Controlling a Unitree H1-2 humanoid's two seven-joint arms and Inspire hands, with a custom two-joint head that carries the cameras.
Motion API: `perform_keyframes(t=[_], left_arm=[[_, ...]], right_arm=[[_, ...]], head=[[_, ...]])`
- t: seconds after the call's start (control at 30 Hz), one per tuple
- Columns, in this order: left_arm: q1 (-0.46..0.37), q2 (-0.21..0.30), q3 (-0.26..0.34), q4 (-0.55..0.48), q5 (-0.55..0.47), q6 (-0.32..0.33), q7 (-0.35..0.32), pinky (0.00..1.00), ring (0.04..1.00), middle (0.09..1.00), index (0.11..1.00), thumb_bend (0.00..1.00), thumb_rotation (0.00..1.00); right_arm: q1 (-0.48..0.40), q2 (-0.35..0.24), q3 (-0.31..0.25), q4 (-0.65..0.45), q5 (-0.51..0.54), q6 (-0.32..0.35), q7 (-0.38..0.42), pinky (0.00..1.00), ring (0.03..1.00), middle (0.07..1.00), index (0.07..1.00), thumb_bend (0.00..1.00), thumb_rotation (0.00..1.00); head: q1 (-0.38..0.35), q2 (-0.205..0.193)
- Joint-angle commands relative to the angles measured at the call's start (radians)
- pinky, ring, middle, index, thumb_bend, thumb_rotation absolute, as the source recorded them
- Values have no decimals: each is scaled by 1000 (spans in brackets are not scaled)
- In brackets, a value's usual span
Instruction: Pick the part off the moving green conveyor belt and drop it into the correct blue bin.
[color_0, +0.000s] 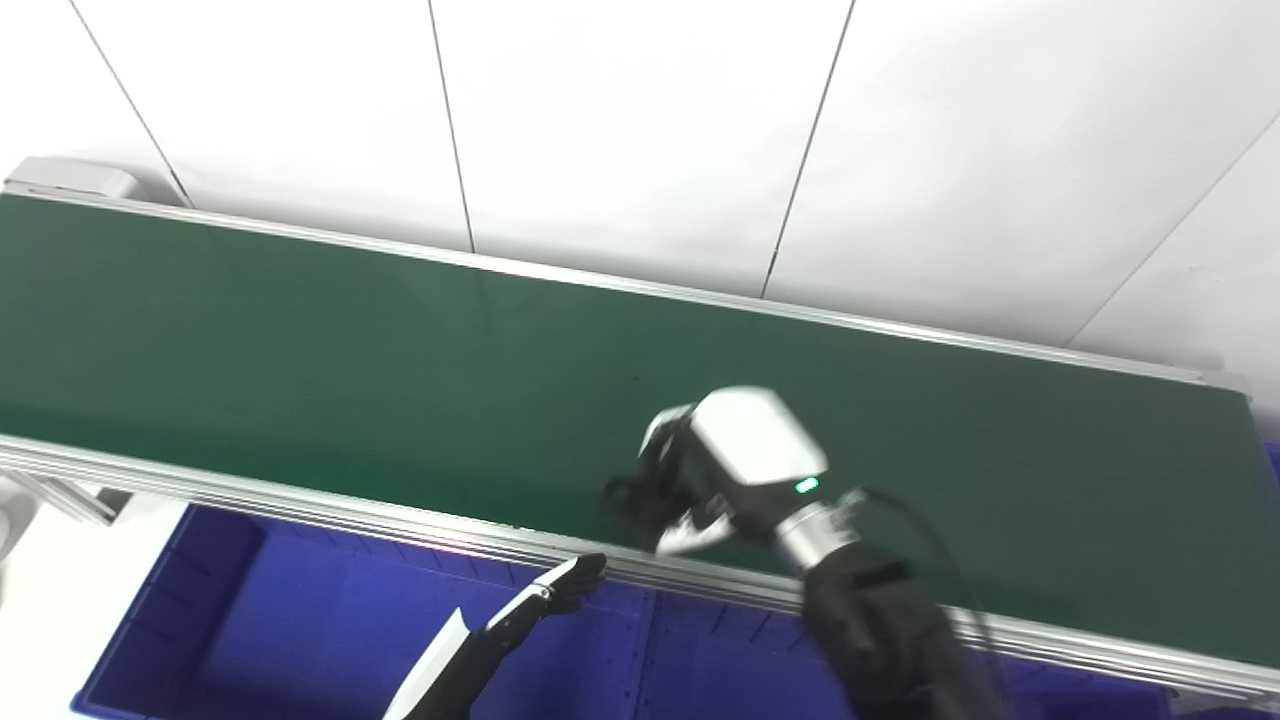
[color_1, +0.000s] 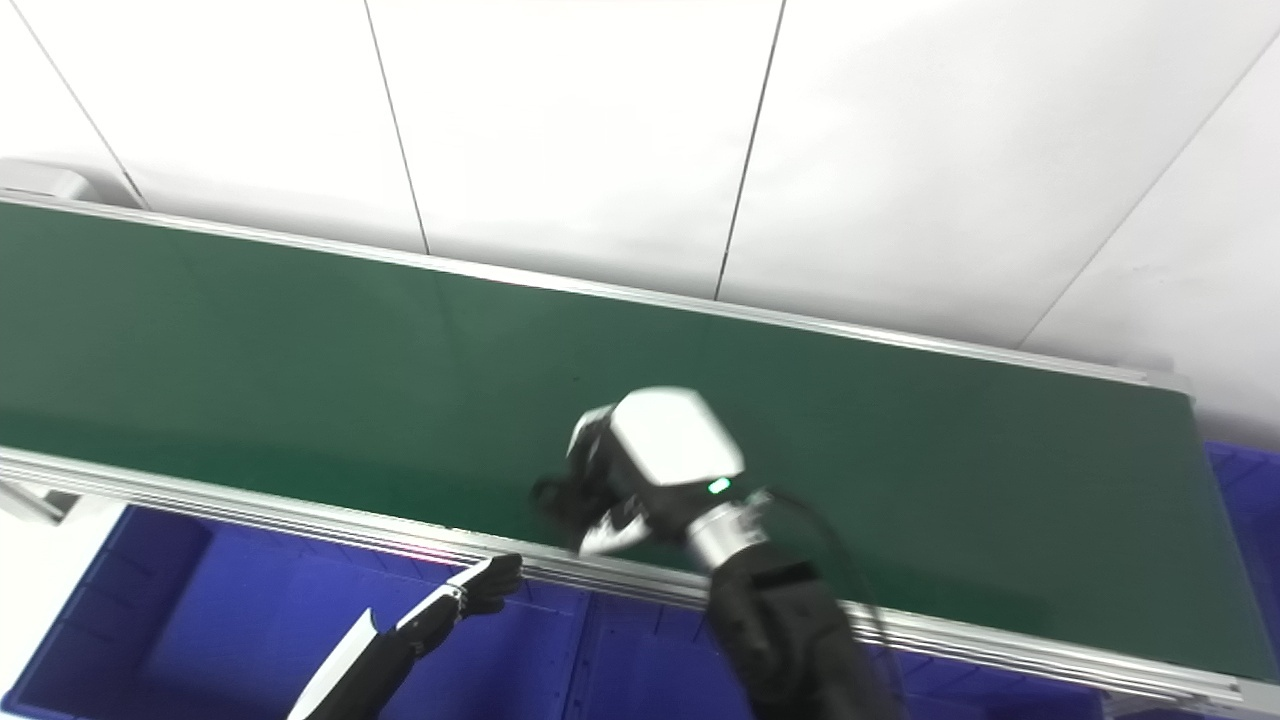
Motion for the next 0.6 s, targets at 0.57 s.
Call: perform_keyframes(t=[0.57], left_arm=[[37,23,35,-71,-22,-34,-29,849,883,898,908,762,513]], right_arm=[[272,-45,-180,-306,96,-20,-41,122,186,469,490,526,0]], head=[[-40,60]])
